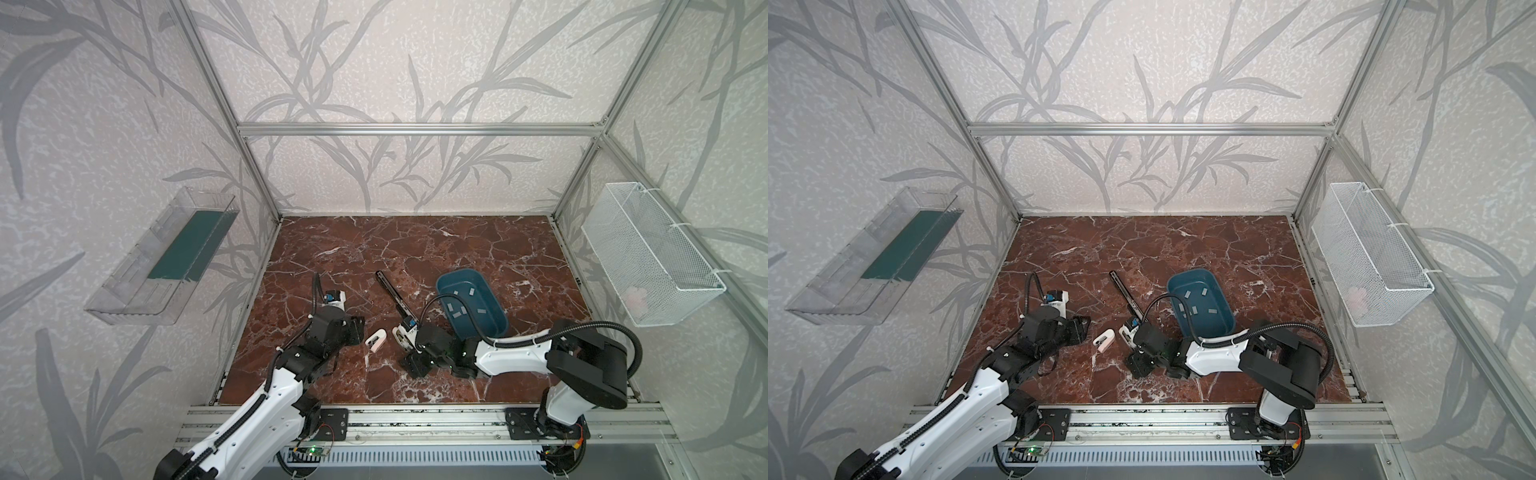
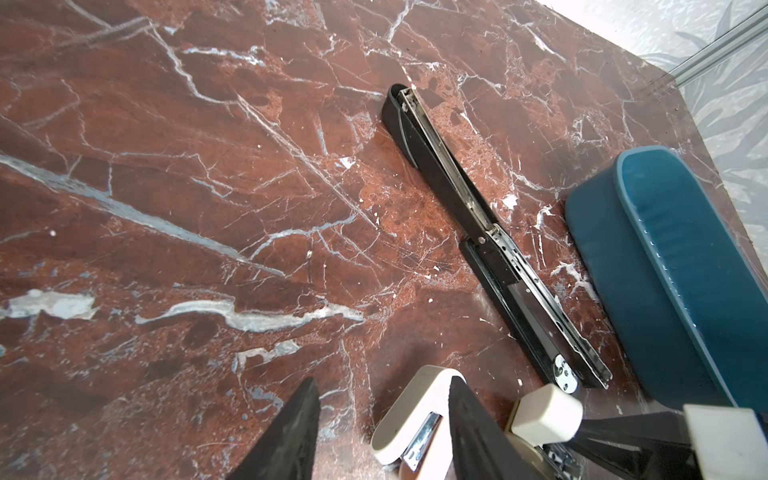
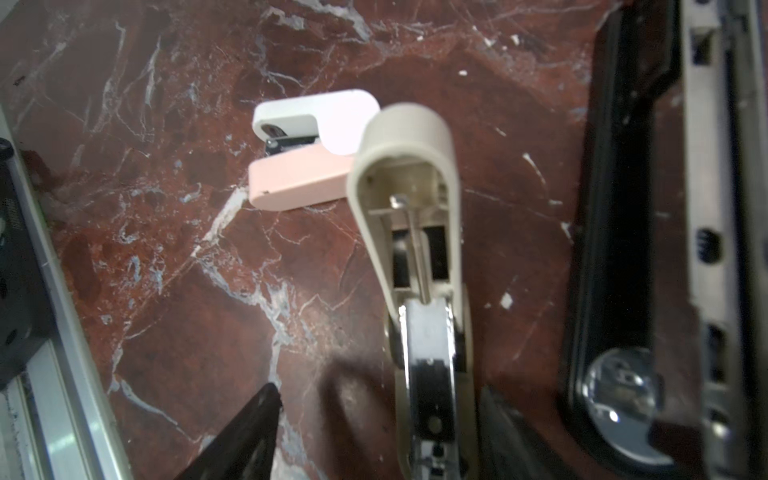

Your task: Load the staples into the stapler

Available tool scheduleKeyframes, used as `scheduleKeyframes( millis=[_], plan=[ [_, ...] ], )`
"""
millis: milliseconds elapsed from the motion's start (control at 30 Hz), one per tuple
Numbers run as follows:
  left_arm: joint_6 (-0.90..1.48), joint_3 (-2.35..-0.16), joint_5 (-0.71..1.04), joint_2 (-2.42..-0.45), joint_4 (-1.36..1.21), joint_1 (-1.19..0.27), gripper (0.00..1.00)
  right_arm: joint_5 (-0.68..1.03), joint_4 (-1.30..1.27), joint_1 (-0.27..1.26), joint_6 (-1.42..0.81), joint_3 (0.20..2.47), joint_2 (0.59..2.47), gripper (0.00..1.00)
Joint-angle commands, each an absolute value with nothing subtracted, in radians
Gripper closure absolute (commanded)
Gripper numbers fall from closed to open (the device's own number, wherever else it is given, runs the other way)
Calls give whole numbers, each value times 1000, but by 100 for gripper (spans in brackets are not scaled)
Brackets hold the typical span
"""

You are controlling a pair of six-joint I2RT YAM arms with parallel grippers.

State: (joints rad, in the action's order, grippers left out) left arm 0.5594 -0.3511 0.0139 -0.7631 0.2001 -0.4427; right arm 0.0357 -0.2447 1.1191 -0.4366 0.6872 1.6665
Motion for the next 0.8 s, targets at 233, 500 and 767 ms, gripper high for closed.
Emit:
scheduleKeyframes(
  millis=[233, 500, 767],
  plan=[
    [634, -298, 97, -876, 53, -445, 54, -36, -113, 1143, -457, 672, 1669, 32],
    [627, -310, 124, -981, 37, -464, 59, -86, -74, 1144, -451, 656, 1580, 31],
    [631, -310, 111, -998, 83, -493, 63, -81, -76, 1148, -457, 624, 1507, 31]
  ],
)
